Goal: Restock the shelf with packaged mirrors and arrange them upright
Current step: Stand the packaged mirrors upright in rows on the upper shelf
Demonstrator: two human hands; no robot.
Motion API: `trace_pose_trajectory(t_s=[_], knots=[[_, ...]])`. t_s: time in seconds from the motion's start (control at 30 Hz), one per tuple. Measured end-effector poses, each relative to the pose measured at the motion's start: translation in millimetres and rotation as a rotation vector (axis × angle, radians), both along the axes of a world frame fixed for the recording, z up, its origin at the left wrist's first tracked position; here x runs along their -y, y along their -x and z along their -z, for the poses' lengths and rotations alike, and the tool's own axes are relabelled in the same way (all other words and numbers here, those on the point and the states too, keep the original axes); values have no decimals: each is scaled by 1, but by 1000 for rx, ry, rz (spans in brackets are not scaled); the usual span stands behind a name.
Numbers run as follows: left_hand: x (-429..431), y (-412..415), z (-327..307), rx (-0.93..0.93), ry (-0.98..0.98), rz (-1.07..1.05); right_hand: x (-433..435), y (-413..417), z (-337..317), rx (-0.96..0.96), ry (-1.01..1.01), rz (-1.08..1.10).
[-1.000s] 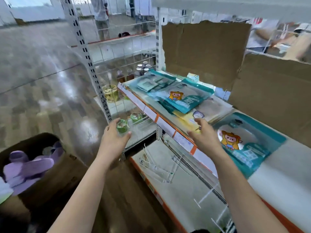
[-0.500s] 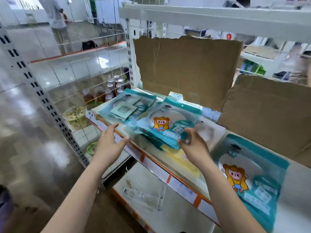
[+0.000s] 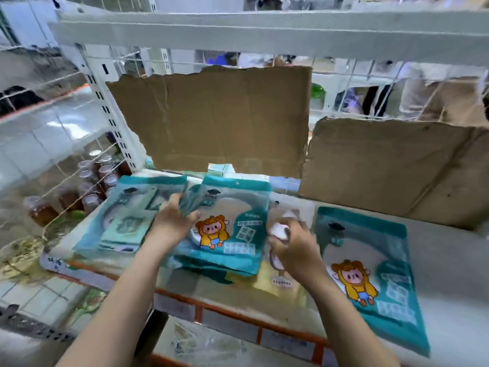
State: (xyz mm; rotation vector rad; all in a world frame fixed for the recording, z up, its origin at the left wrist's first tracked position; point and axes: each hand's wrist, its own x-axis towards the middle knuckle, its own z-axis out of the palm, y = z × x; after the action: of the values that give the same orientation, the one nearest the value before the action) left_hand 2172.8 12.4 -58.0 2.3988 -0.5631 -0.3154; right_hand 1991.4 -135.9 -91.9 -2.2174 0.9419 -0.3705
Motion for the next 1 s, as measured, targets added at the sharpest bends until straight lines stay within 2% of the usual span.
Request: trace_pose_trajectory(t_s=[0.1,0.23,0.3,0.37,0.47,0.57,0.73,0.9,1.0], knots=[[10,-16,14,-82,-68,120,8,8,7,-2,-19,141],[21,-31,21,-84,-166,311,9,11,11,-88,-33,255],[32,-39,14,-66,-187,303,7,5,5,-75,-33,335],[41,-47,12,-54,-218,297,3,0,3,-35,66,369],[42,-55,19,-85,-246,302,-7,-1,6,-130,83,377],[45,-66,21,-74,-236,296,-10,-9,15,-139,173,422],[50,-69,28,-111,-167,309,-12,-12,25,-152,132,495],[47,-74,27,-129,-173,329,-11,-13,19,0,-10,483],[51,-72,24,-168,-178,347,-14,-17,15,258,-193,456]])
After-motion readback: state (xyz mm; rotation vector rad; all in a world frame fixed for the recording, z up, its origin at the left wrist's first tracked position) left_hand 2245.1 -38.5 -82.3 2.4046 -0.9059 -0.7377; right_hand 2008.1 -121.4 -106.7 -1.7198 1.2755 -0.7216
